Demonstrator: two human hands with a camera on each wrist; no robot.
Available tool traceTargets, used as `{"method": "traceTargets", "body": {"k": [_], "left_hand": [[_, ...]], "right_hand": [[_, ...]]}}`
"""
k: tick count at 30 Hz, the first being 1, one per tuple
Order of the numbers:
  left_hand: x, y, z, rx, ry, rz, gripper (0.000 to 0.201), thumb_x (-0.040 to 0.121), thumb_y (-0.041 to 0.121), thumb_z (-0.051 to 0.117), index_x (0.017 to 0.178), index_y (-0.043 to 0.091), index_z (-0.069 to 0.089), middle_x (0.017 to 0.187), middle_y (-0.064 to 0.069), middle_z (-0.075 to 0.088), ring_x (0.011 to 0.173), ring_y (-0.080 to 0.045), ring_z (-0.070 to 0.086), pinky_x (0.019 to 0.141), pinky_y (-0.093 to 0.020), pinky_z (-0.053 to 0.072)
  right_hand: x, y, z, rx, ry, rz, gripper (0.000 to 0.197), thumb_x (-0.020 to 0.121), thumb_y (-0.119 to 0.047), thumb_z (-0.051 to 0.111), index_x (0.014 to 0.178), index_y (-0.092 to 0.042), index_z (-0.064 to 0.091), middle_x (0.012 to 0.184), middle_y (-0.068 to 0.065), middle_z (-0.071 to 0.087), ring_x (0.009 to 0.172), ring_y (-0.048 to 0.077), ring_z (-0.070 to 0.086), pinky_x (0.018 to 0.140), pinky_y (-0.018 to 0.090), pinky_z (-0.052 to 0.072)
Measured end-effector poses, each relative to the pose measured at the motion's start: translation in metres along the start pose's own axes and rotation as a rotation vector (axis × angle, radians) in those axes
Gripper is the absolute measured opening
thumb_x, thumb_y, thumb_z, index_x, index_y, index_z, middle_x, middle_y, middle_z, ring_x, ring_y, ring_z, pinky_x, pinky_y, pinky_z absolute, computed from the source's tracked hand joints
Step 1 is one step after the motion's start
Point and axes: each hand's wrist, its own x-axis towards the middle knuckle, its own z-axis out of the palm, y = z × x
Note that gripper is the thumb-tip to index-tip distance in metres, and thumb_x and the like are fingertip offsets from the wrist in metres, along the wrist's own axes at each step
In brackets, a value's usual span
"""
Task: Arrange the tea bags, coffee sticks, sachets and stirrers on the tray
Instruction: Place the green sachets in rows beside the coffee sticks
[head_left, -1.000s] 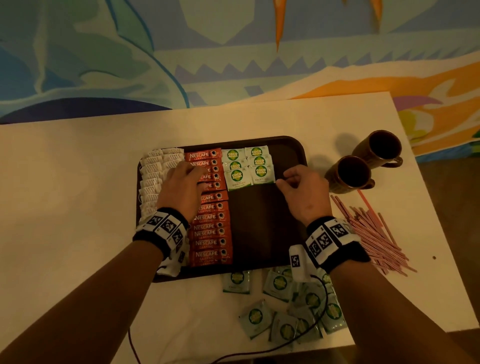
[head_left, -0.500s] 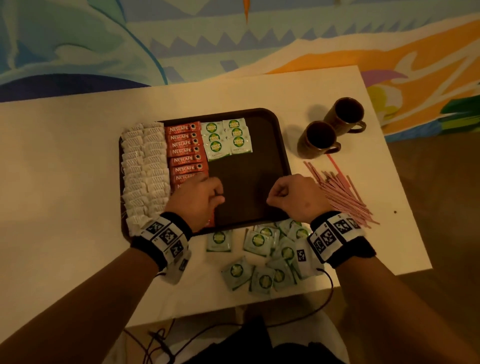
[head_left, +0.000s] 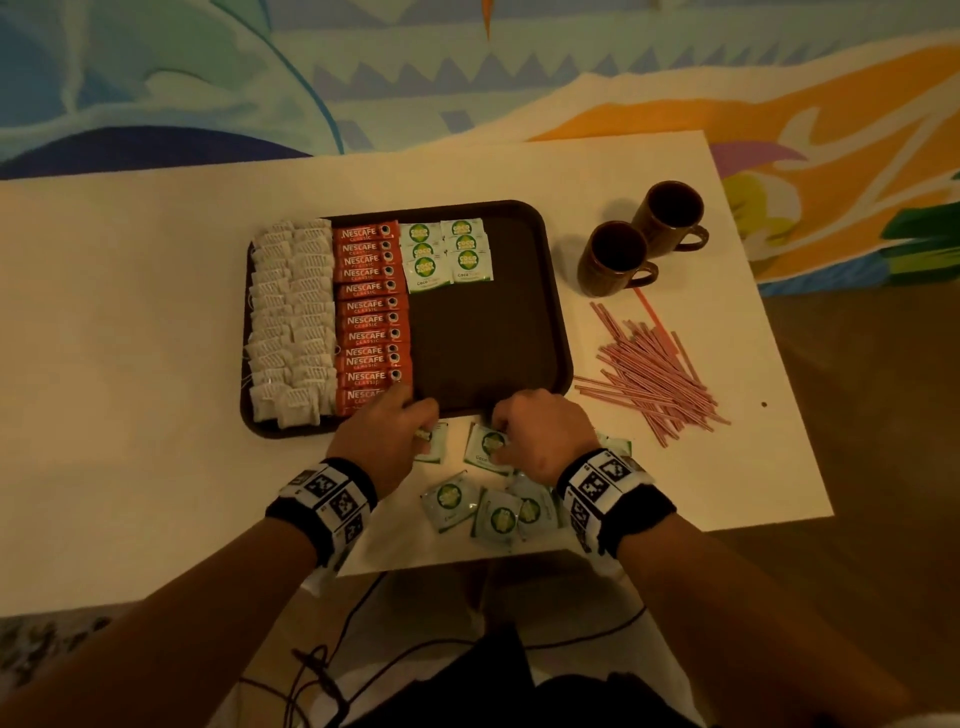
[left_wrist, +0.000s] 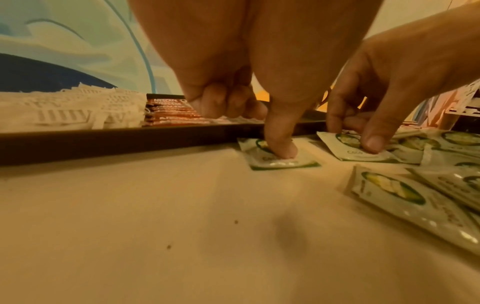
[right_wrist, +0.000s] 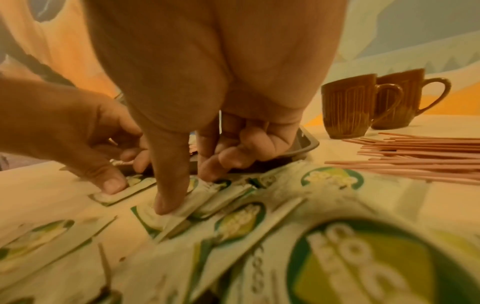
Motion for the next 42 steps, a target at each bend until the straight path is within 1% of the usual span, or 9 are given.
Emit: {"method": "traceTargets", "body": {"k": [5,10,15,18,21,25,29,35,42], "left_hand": [[-0.009,0.007,0.003,0.015,0.005,-0.008,0.033,0.086,0.028,0.077,0.118,0.025,0.067,0.118,-0.001,0.051,0.104,-0.022,0.056,0.086,-0.036,0.053],[-0.014,0.01,0.005,0.006,-0.048,-0.043,0.039,0.088,0.033,0.075,0.125,0.024,0.067,0.123,-0.001,0.049,0.111,-0.022,0.052,0.092,-0.041,0.054],[-0.013,0.012,0.0,0.015,-0.083,-0.018,0.028,0.09,0.027,0.073,0.116,0.021,0.063,0.125,-0.001,0.048,0.117,-0.02,0.047,0.094,-0.036,0.051],[-0.004,0.011,-0.014,-0.094,-0.082,-0.025,0.01,0.093,0.025,0.069,0.101,0.024,0.063,0.108,0.004,0.057,0.106,-0.017,0.052,0.088,-0.036,0.049],[0.017,0.009,-0.036,-0.216,-0.029,-0.044,0.006,0.092,0.022,0.07,0.092,0.025,0.064,0.093,0.006,0.06,0.089,-0.014,0.056,0.078,-0.033,0.049],[0.058,0.004,-0.061,-0.32,0.091,-0.062,0.007,0.092,0.012,0.069,0.091,0.019,0.068,0.085,0.007,0.065,0.079,-0.008,0.061,0.071,-0.03,0.05],[0.104,-0.011,-0.074,-0.32,0.119,-0.107,0.006,0.094,0.014,0.068,0.094,0.019,0.069,0.088,0.005,0.071,0.079,-0.006,0.065,0.073,-0.025,0.052],[0.152,-0.031,-0.078,-0.281,0.124,-0.134,0.008,0.093,0.009,0.068,0.097,0.015,0.071,0.096,-0.004,0.069,0.088,-0.019,0.065,0.083,-0.041,0.056],[0.182,-0.036,-0.075,-0.221,0.132,-0.098,0.009,0.092,0.011,0.07,0.1,0.013,0.075,0.097,-0.006,0.061,0.094,-0.024,0.059,0.083,-0.041,0.052]], "right_hand": [[-0.006,0.001,0.005,0.02,0.035,-0.051,0.03,0.087,-0.036,0.074,0.112,-0.022,0.067,0.113,0.003,0.06,0.105,0.028,0.062,0.082,0.041,0.055],[-0.005,0.003,0.001,0.136,0.033,-0.061,0.016,0.084,-0.03,0.078,0.097,-0.026,0.067,0.108,-0.002,0.056,0.098,0.02,0.06,0.081,0.039,0.055],[0.002,0.009,-0.018,0.326,-0.04,-0.076,0.012,0.086,-0.03,0.079,0.091,-0.029,0.068,0.098,-0.007,0.065,0.085,0.012,0.064,0.072,0.029,0.055],[0.007,0.013,-0.034,0.431,0.016,-0.084,0.013,0.087,-0.031,0.079,0.089,-0.031,0.067,0.088,-0.011,0.064,0.077,0.005,0.061,0.065,0.024,0.046],[0.021,0.017,-0.049,0.541,0.134,-0.035,0.007,0.091,-0.025,0.076,0.095,-0.027,0.071,0.083,-0.015,0.063,0.071,0.0,0.058,0.063,0.019,0.045],[0.053,0.029,-0.058,0.62,0.248,0.059,0.01,0.093,-0.026,0.074,0.099,-0.033,0.072,0.095,-0.008,0.069,0.072,0.01,0.065,0.07,0.031,0.056],[0.088,0.034,-0.058,0.632,0.329,0.176,0.018,0.087,-0.028,0.08,0.101,-0.03,0.069,0.088,-0.009,0.064,0.079,0.011,0.063,0.07,0.028,0.051],[0.133,0.032,-0.059,0.71,0.394,0.282,0.019,0.082,-0.023,0.085,0.096,-0.024,0.071,0.087,-0.004,0.064,0.08,0.011,0.06,0.066,0.023,0.047],[0.167,0.025,-0.067,0.732,0.405,0.339,0.021,0.083,-0.022,0.085,0.093,-0.027,0.067,0.084,-0.007,0.065,0.073,0.006,0.06,0.059,0.019,0.042]]}}
